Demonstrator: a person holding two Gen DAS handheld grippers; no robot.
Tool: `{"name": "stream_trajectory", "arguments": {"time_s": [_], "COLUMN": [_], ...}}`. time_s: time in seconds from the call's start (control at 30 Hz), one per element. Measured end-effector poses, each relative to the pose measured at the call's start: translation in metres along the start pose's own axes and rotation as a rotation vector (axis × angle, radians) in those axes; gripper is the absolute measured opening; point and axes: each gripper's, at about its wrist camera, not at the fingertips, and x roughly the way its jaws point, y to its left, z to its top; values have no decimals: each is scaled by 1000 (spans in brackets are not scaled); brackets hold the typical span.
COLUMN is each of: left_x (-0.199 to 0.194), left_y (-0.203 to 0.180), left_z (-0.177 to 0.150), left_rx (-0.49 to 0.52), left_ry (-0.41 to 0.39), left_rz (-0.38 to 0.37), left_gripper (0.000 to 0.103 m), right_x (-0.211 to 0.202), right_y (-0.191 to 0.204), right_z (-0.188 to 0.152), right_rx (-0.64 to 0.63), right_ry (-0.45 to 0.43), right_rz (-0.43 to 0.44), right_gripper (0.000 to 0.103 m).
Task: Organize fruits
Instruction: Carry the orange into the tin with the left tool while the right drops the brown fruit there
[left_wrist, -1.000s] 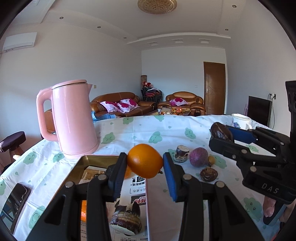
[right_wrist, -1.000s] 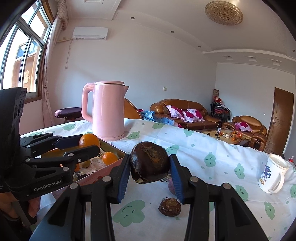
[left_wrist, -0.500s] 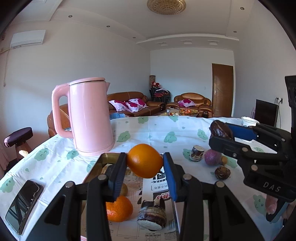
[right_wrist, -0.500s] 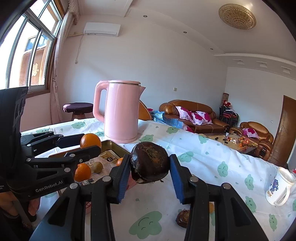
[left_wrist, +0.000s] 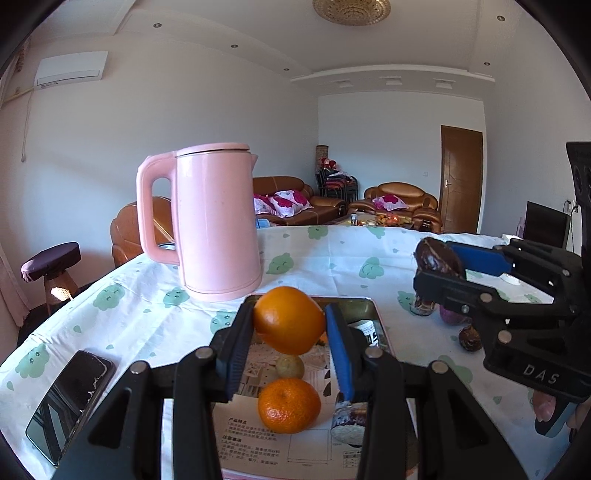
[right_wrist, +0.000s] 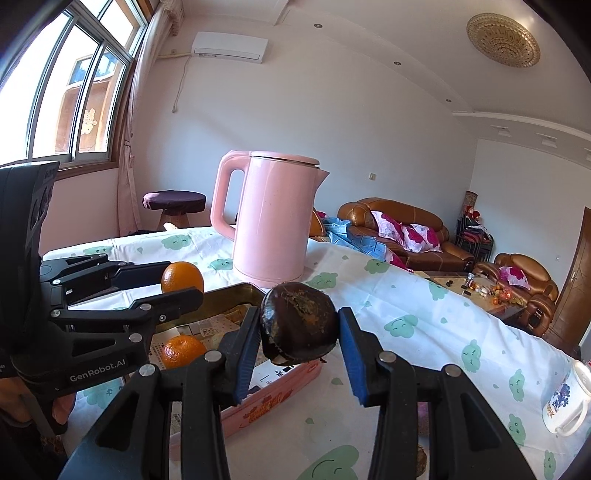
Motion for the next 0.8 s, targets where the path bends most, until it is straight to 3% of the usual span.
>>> {"name": "stream_trajectory", "arguments": {"time_s": [0.8], "left_x": [17], "left_y": [26], "left_z": [-13], "left_rx": [-9], "left_ry": [134], "left_rz": [37], "left_gripper": [41], "right_x": [47], "right_y": [25], "right_z": [-4], "right_rx": [-16], "right_ry": [100], "right_rz": [76], "right_gripper": [44]}}
